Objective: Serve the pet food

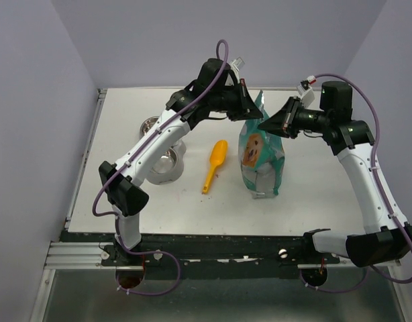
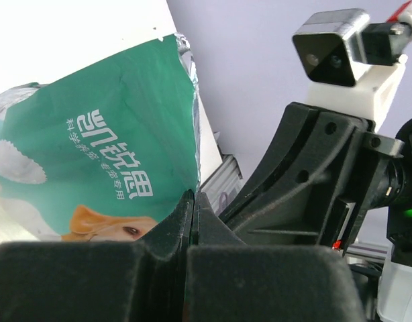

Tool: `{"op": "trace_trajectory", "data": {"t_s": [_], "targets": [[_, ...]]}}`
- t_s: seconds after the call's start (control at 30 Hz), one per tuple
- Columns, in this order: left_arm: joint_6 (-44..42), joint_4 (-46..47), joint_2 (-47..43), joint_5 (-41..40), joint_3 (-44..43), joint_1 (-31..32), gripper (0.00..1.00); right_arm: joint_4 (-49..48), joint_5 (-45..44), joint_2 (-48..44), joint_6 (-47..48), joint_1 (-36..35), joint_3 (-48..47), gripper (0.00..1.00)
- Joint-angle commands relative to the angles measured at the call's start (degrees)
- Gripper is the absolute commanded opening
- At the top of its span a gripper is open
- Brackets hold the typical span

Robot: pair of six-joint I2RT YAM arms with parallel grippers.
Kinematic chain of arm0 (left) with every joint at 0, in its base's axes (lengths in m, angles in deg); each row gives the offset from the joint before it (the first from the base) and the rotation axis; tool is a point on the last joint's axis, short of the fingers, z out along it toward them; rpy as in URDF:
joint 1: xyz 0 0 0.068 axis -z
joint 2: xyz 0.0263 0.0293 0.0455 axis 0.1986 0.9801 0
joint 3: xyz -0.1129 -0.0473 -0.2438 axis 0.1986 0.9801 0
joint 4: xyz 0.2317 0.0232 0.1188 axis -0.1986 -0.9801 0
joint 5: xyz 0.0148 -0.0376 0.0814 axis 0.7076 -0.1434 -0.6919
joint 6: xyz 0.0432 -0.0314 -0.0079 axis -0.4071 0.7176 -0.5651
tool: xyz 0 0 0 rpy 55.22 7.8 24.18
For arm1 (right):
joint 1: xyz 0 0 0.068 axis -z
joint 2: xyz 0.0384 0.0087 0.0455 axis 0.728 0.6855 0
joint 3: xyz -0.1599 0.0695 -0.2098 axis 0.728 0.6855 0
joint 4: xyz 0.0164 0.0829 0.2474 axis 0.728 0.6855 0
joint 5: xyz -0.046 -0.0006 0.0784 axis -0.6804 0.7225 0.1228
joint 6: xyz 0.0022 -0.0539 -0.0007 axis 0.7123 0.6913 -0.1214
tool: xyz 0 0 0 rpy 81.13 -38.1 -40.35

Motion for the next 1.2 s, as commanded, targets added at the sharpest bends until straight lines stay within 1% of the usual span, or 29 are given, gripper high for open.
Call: {"op": "trace_trajectory", "data": {"t_s": [0.0, 0.07, 0.17, 0.2, 0.27, 0.3, 0.33, 0.43, 0.5, 0.53, 0.6, 0.63, 0.73, 0.77, 0.8, 0.9, 0.97, 1.03, 1.1, 1.17], "targets": [[5.10, 13.46, -6.25, 5.04, 2.14, 3.37, 0.00, 9.69, -2.53, -1.22, 8.48, -1.85, -5.17, 0.23], [6.06, 15.32, -7.13, 5.04, 4.26, 3.72, 0.00, 10.50, -4.56, -2.10, 9.19, -1.76, -4.99, 0.25], [7.39, 17.08, -7.75, 5.75, 5.76, 3.90, 0.00, 8.75, -4.74, -2.99, 8.05, -1.76, -5.17, 0.26], [7.39, 17.08, -7.92, 5.75, 5.85, 4.07, 0.00, 8.91, -4.92, -2.99, 8.13, -1.76, -5.52, 0.25], [7.30, 16.91, -8.01, 5.40, 5.76, 4.16, 0.00, 11.45, -7.28, -2.29, 9.88, -1.76, -7.62, 0.17], [7.21, 16.82, -8.19, 5.13, 5.68, 4.16, 0.00, 13.12, -7.90, -1.85, 10.94, -1.76, -8.93, 0.15], [6.95, 16.47, -8.28, 4.96, 5.50, 4.16, 0.00, 14.18, -8.78, -1.76, 11.64, -1.76, -9.99, 0.16], [5.72, 14.10, -8.28, 3.38, 4.54, 4.16, 0.00, 14.02, -11.15, -2.20, 12.44, -1.76, -10.88, 0.29], [5.20, 12.34, -8.10, 2.06, 3.66, 4.25, 0.00, 12.79, -11.86, -2.37, 11.83, -1.76, -10.62, 0.29], [5.02, 11.64, -7.84, 1.19, 3.13, 4.25, 0.04, 12.35, -11.95, -2.29, 11.22, -1.76, -10.53, 0.22], [4.93, 10.15, -7.66, -0.48, 2.25, 4.16, 0.15, 12.17, -11.87, -1.85, 10.51, -1.76, -10.18, 0.05], [4.41, 8.49, -7.31, -2.15, 1.20, 4.16, 0.22, 12.17, -11.95, -1.76, 10.59, -1.76, -10.09, 0.00], [2.91, 2.69, -5.30, -5.40, -4.33, 4.16, 0.41, 12.26, -12.39, -1.84, 10.77, -1.76, -9.65, 0.00], [2.47, 0.41, -4.25, -6.81, -6.78, 4.25, 0.46, 12.26, -12.57, -1.85, 10.95, -1.67, -9.56, 0.00], [2.03, -2.05, -3.54, -8.13, -8.72, 4.34, 0.48, 12.26, -12.65, -1.93, 10.95, -1.76, -9.65, 0.00], [1.50, -6.20, -2.21, -11.91, -11.02, 4.51, 0.49, 11.99, -12.74, -2.11, 10.95, -1.76, -9.56, 0.00], [1.59, -6.65, -1.69, -12.79, -10.85, 4.51, 0.43, 11.82, -12.66, -2.11, 11.03, -1.85, -9.74, 0.00], [1.85, -9.18, -0.81, -14.55, -12.07, 4.77, 0.32, 12.08, -13.00, -2.02, 11.30, -1.76, -9.82, 0.00], [1.15, -9.90, -0.72, -15.69, -12.26, 5.39, 0.32, 12.17, -13.53, -1.93, 11.56, -1.76, -10.09, 0.00], [0.54, -10.43, -1.16, -16.57, -12.17, 5.83, 0.40, 12.52, -13.80, -1.85, 11.65, -1.76, -10.61, 0.00]]}}
